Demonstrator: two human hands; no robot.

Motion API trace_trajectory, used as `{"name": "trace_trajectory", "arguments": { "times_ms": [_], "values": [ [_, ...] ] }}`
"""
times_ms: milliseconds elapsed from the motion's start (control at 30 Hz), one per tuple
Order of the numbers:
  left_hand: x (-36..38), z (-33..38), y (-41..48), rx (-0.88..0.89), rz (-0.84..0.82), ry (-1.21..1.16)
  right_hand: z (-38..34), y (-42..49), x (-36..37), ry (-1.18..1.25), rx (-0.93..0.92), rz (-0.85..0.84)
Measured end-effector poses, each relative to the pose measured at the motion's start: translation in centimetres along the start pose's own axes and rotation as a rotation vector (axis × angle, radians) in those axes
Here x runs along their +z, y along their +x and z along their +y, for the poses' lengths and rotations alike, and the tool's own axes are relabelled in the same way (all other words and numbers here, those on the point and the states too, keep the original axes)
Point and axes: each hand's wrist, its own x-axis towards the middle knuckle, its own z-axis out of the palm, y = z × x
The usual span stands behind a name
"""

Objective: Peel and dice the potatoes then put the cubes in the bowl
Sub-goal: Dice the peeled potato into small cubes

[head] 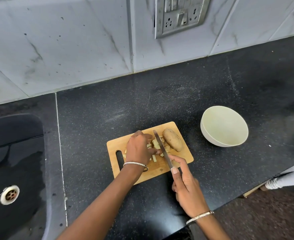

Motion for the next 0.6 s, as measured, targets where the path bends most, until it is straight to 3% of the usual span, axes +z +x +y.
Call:
{"name": "trace_trajectory", "arguments": {
  "times_ms": [600],
  "values": [
    [0.8,-0.5,-0.5,-0.017,0.115,-0.082,0.9,0.3,0.6,-0.127,0.013,-0.059]
  ]
}}
